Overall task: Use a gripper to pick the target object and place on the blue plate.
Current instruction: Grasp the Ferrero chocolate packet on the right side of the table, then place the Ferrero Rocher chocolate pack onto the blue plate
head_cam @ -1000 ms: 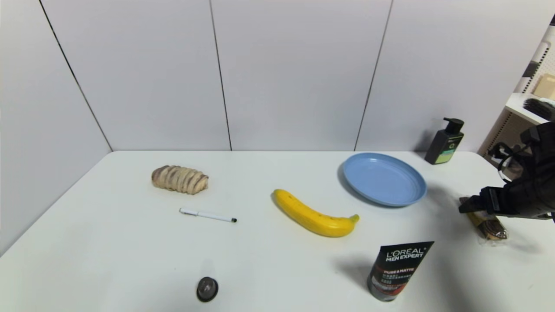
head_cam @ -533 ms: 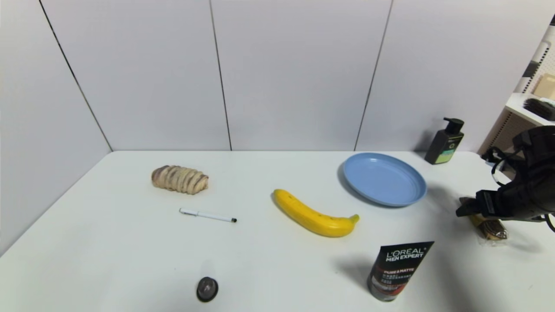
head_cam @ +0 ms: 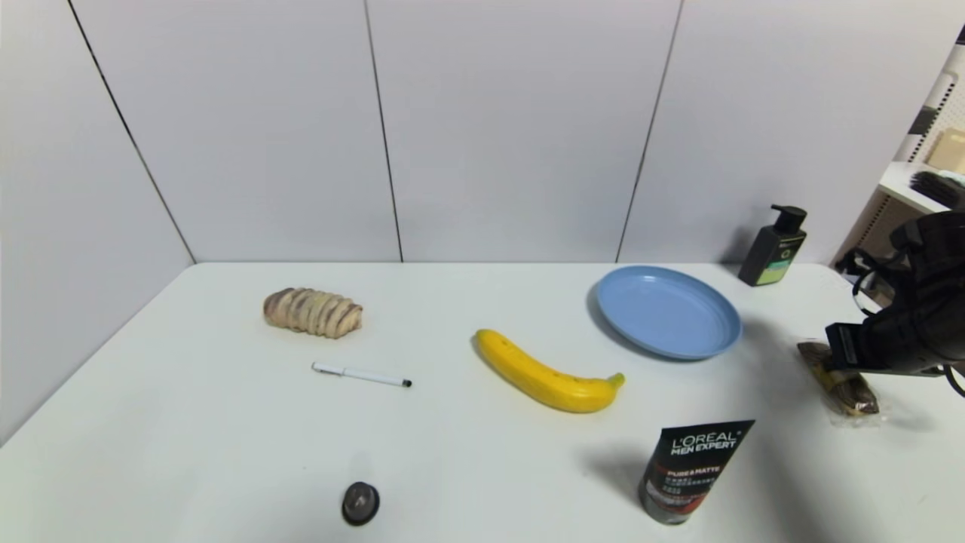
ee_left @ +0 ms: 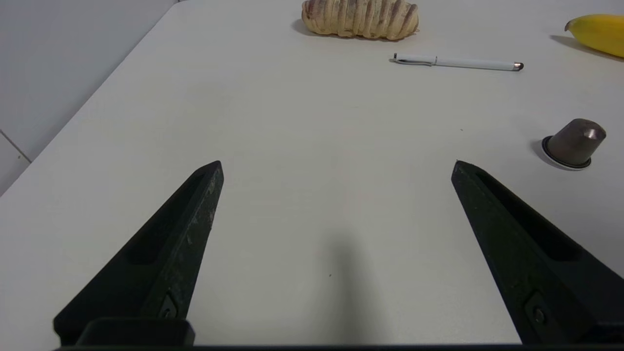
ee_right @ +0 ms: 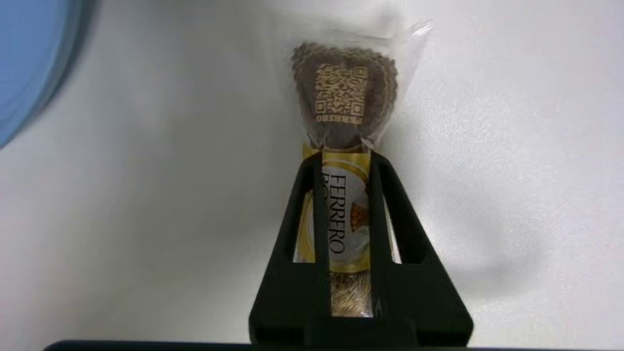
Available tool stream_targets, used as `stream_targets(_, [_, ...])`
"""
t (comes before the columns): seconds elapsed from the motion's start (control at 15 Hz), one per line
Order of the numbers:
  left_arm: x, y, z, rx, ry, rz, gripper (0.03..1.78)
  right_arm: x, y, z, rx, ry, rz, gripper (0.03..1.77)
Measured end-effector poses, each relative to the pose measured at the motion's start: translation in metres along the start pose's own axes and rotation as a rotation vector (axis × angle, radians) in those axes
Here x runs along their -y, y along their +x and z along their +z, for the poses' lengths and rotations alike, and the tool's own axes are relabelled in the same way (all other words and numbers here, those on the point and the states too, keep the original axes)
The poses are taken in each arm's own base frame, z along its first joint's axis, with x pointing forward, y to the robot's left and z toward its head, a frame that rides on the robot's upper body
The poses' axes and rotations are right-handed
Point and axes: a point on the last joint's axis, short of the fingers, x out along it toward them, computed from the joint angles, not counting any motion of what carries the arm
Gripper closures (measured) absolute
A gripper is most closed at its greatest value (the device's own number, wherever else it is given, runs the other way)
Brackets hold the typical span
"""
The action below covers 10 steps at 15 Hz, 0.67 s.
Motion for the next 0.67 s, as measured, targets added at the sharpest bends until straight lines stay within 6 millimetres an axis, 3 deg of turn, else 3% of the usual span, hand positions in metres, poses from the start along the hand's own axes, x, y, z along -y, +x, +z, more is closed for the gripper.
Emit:
stream_targets(0.4, [0.0,0.0,0.0,0.0,0.0,0.0,0.12,0.0,0.0,0.002,0.004,-0.013,0.002,1.54])
stream_targets(0.67, [0.0,0.0,0.0,0.0,0.0,0.0,0.12,-0.008,-0.021,0.017,0.098,-0.034,0.037,1.54])
